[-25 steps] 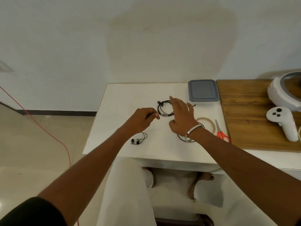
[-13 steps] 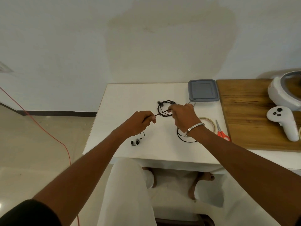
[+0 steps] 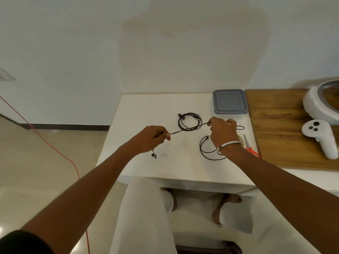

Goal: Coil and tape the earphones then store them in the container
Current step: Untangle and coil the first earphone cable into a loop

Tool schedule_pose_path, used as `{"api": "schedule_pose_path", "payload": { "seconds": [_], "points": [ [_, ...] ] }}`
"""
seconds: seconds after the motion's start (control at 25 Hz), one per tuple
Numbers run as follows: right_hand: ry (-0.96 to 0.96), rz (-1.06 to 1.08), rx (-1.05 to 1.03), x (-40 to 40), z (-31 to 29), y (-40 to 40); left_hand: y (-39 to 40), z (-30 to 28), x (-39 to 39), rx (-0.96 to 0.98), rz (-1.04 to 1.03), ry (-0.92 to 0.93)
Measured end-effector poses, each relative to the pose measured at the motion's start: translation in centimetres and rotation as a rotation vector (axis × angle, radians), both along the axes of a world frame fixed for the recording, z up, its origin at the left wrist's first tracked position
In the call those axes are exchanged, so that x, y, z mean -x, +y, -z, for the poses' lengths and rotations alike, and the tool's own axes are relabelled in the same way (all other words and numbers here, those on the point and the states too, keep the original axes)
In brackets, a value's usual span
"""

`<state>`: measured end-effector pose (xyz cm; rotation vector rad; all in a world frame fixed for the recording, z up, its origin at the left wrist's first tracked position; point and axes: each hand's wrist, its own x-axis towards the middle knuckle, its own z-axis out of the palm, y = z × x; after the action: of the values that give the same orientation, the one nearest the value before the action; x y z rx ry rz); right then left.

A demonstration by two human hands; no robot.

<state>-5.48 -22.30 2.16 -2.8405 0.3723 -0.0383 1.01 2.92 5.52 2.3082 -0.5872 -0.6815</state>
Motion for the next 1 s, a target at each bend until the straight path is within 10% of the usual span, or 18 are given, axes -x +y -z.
{"api": "schedule_pose_path", "payload": {
  "seconds": [0.28, 0.64, 1.0],
  "points": [
    [0.091, 0.088, -0.078, 0.3, 0.5, -0.8, 1.0, -0.1, 0.0, -0.049, -0.022, 0.014],
    [-0.103, -0.525, -0.212, 0.3, 0.0, 6.1, -1.9, 0.4, 0.7, -0.011, 0.049, -0.069],
    [-0.108, -0.458, -0.067, -0.4, -0.5, 4.2, -1.0, 0.7, 0.7, 0.041, 0.032, 0.019]
  ]
}}
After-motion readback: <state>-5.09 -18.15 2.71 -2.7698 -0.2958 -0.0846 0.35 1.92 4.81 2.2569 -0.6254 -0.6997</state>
